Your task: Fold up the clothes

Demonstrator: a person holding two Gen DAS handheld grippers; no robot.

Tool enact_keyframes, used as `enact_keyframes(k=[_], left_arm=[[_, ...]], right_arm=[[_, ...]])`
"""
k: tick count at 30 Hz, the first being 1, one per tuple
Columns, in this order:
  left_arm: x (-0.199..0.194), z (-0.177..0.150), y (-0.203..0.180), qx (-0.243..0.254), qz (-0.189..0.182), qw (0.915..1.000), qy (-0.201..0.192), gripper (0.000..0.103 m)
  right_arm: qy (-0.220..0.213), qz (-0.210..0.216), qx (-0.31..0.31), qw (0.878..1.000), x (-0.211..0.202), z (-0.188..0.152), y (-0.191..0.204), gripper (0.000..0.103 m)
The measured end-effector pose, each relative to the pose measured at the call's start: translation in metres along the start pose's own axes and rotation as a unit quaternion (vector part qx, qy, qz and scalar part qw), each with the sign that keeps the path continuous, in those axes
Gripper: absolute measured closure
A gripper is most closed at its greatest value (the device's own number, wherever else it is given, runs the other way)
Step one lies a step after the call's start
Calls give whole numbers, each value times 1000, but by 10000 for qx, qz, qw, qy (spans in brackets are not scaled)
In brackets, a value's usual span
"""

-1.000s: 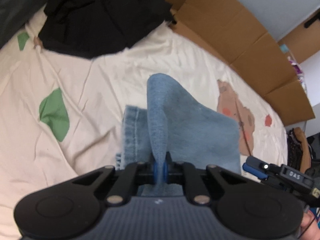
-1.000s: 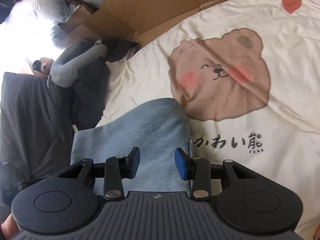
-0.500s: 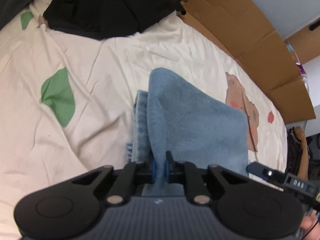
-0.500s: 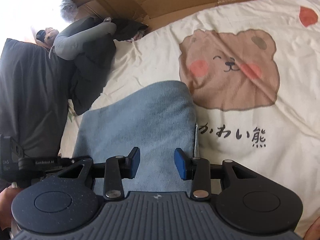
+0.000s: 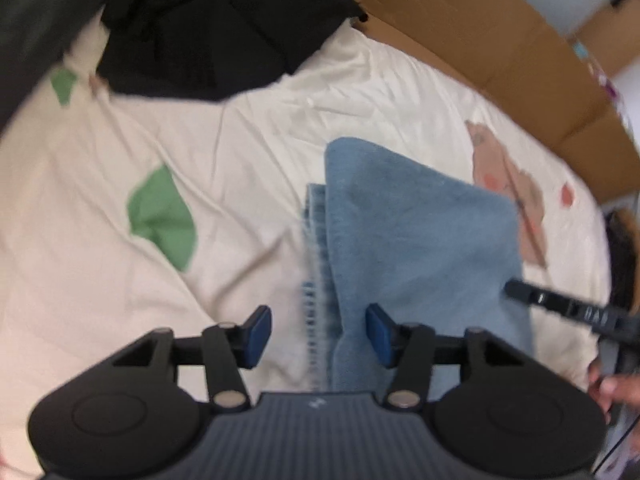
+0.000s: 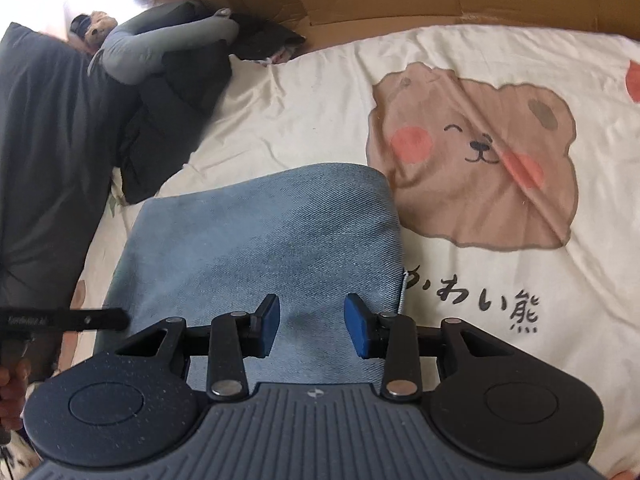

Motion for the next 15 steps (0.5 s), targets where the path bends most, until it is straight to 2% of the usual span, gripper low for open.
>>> enact_keyframes(k=[2,3,6,9,13,15], left_arm=[[-7,5,0,105,112,9999,-59,52],[-13,9,-2,173,180,9996,-141,57],[-29,23,-16,418,242,9977,-475,64],[-38,35,-34,627,100,9952,-740,65],[-21,38,-48,856,63,9945,-594,68],[-11,32,-48,879,78,9947,-519,74]], right_arm=[[-39,-12,-36,10000,3,0,2,60],[-77,-16,-52,10000,4,1,2,60],[-457,-7,-70,9989,-4,12,5,62],[-591,-104,9,9982,-5,23,0,62],[-605,-221,25,9979,4,27,-7,63],[-604,-241,3,9979,8,26,-8,63]])
Point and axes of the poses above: each gripper's, at about its wrist camera, not at the fingertips, and x roughly the way its jaws point, y to its left, z to its top, the point moved 8 cm from there along x, roughly the way its jaws point, and after that the axes turned 15 degrees about x, right-handed, at the moved point
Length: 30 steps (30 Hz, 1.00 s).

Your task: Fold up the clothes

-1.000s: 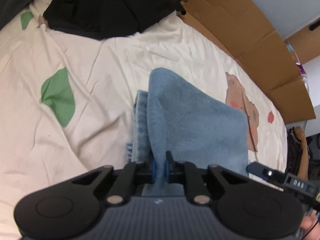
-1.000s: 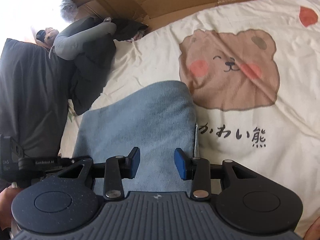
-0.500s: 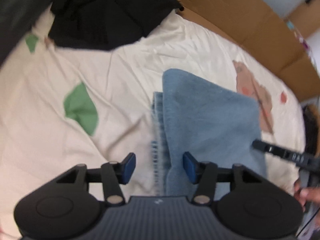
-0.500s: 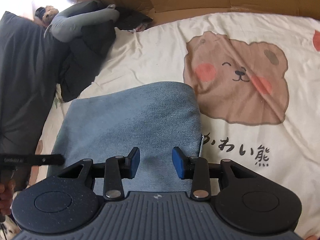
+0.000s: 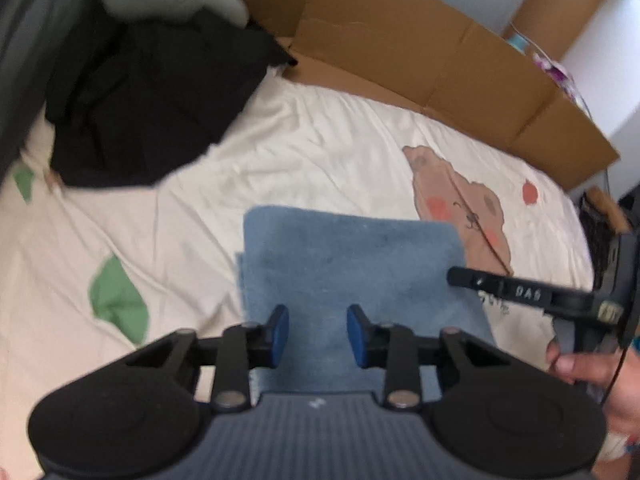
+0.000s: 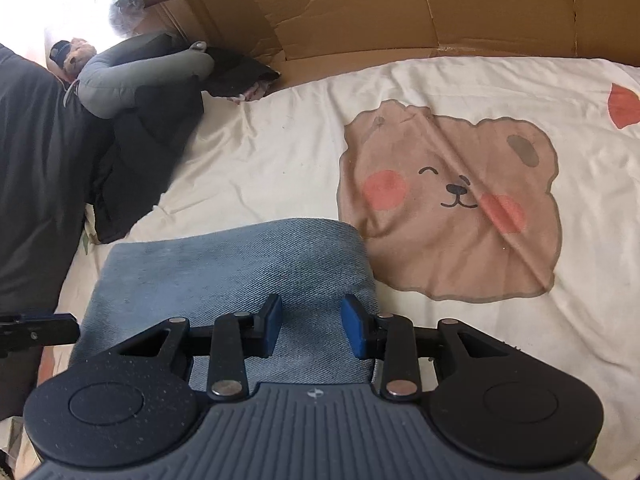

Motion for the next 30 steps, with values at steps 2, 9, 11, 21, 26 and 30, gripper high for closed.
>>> enact_keyframes(k=[2,9,11,21,26,30], left_arm=[[9,-8,-1,25,6,10000,78,81],[31,-31,10,113,133,9992,347,100],[31,-30,13,-43,87,9992,383,100],[11,17,16,223,103,9997,40,89],[25,32,16,452,171,9988,-21,86],[39,38,17,489,173,9987,-15,86]], right_arm=[[1,-17,-18,10000,4,-1,-1,63],[141,-28,-152,9998,11,-6,1,63],[226,-33,-282,9993,11,-4,4,62],[-290,33,-322,9991,-2,25,9,81],[-203,32,-396,9990,9,31,11,81],[27,-9,-528,9986,23,25,5,77]])
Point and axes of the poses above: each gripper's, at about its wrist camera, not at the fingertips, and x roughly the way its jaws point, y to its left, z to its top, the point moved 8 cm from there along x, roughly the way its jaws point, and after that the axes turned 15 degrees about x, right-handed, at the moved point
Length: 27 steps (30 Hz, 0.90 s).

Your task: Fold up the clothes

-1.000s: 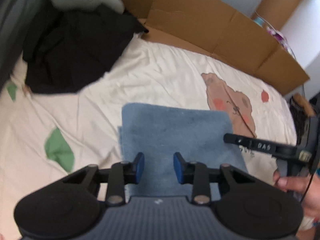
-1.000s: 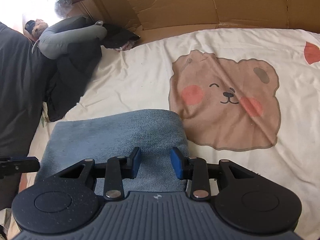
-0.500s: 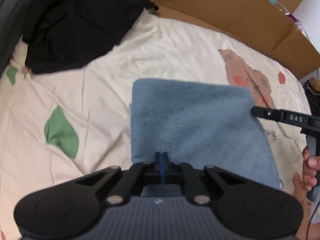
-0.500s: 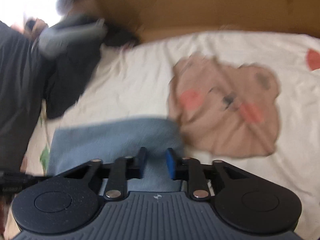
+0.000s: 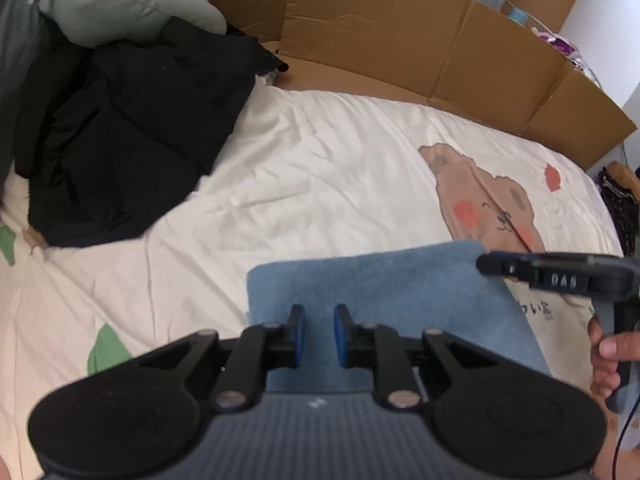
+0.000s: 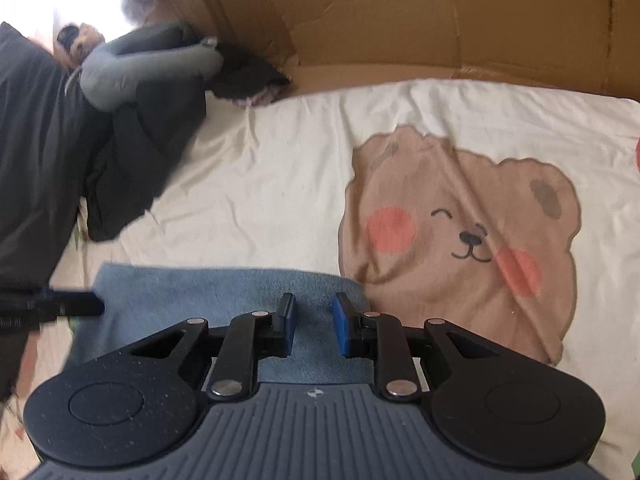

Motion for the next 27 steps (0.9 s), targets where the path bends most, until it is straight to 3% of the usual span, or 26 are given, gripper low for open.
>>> enact_keyframes(k=[7,12,22,27], left_arm=[[19,-3,7,58,187,9995,256,90],[14,2,11,-230,185,9995,104,91],[24,-9,9,-190,83,9994,280,89],[16,-8,4,-54,147,9996,217,89]], right_arm=[[117,32,-95,9999,8,-2,-1,77],[-208,135,-240,9994,-4,10,5,83],[154,-117,-373,9991,12,9,8,82],[261,-210,-408,9986,0,15,17,84]])
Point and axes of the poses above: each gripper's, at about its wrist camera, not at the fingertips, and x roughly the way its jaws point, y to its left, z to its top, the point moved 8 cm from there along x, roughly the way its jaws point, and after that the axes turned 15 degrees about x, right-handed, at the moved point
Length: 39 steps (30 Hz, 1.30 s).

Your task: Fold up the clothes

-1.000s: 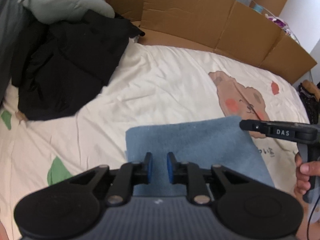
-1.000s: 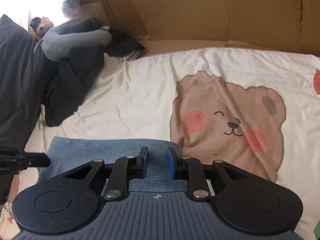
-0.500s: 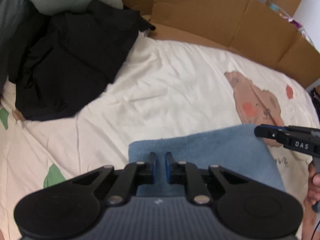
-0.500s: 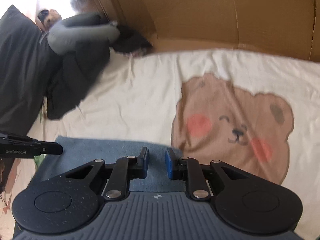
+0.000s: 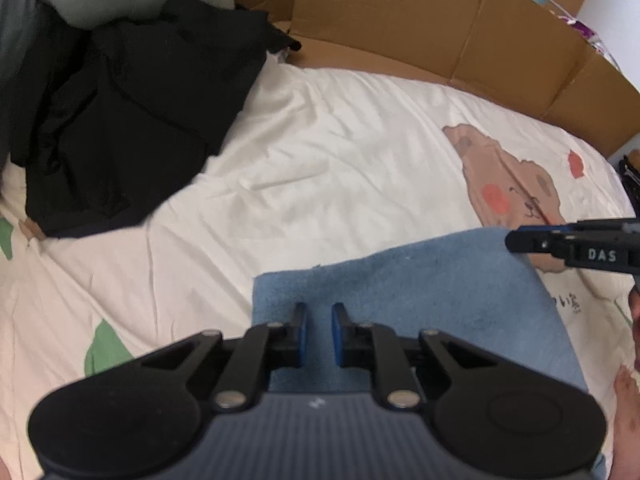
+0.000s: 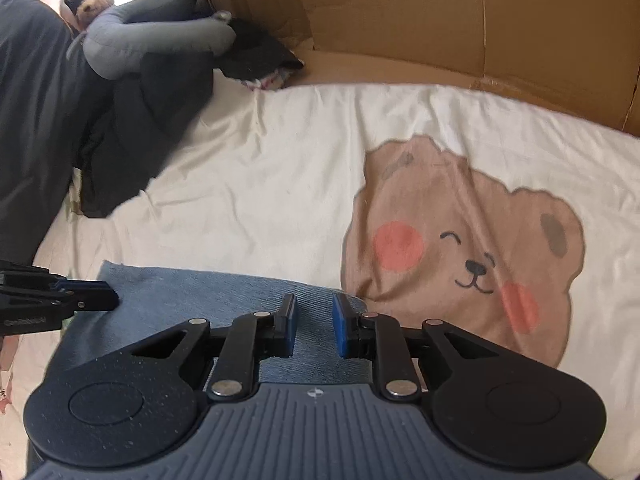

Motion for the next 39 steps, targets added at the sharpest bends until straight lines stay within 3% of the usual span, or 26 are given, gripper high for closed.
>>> enact_keyframes(k=[8,20,34,39], left_arm=[[-22,-8,-19,63,-114,9999,-13,87],[-38,-50,-29,-26,19,9999,110,86],[-63,-96,-39,-116,-4,9990,432,86],[-73,-106,-42,-133,76,9986,511,86]], right_arm=[[411,155,-322,9985,-15,-38,11,84],[633,-227,-802,9945,-17,-72,15,81],[703,-86,-424,9966,-49,-117,4,79],[753,-75,-604,9953,-60,-136,8,79]])
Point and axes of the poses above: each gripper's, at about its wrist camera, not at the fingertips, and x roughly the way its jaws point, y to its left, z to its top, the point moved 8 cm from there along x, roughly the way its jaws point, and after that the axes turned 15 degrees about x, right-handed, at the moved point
